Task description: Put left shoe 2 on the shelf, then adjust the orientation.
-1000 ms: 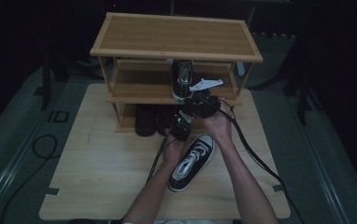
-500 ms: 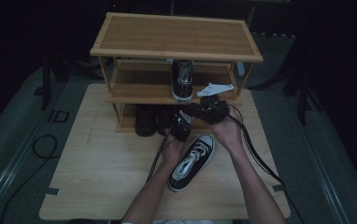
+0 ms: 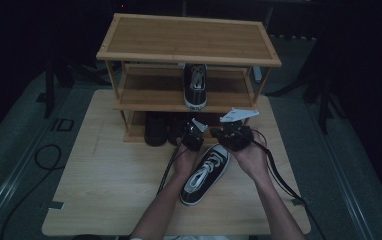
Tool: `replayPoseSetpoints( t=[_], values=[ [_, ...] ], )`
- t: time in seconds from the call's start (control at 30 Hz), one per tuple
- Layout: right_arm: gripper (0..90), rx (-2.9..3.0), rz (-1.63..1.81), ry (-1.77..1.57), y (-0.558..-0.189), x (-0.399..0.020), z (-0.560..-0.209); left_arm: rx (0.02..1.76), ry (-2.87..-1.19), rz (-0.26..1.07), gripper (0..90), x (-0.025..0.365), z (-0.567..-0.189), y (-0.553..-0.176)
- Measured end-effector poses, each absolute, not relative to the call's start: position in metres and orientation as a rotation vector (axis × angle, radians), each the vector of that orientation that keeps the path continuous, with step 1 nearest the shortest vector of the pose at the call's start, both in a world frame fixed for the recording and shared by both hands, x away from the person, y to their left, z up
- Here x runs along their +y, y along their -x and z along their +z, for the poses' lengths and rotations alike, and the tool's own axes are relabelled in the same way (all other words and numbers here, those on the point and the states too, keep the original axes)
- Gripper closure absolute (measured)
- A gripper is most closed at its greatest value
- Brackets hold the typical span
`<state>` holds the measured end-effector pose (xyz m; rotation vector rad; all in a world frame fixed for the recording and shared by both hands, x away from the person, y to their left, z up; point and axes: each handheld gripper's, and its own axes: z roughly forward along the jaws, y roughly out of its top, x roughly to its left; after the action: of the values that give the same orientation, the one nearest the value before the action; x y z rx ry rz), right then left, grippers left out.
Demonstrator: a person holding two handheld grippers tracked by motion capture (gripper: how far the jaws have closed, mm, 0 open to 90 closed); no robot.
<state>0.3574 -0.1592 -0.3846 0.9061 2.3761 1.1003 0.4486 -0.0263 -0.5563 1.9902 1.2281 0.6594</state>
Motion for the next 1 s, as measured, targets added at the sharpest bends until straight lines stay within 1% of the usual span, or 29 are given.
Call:
replayPoseSetpoints(
  t=[0.47, 1.0],
  values=[
    [87.9, 2.468, 1.065, -0.942, -0.33, -0.172, -0.429, 1.226, -1.994, 0.658, 90.0, -0.027, -0.556, -0.449],
    [87.7, 2.59, 1.055, -0.928, -0.309, -0.151, -0.466, 1.224, -2.001, 0.653, 90.0, -0.026, -0.556, -0.45]
  ],
)
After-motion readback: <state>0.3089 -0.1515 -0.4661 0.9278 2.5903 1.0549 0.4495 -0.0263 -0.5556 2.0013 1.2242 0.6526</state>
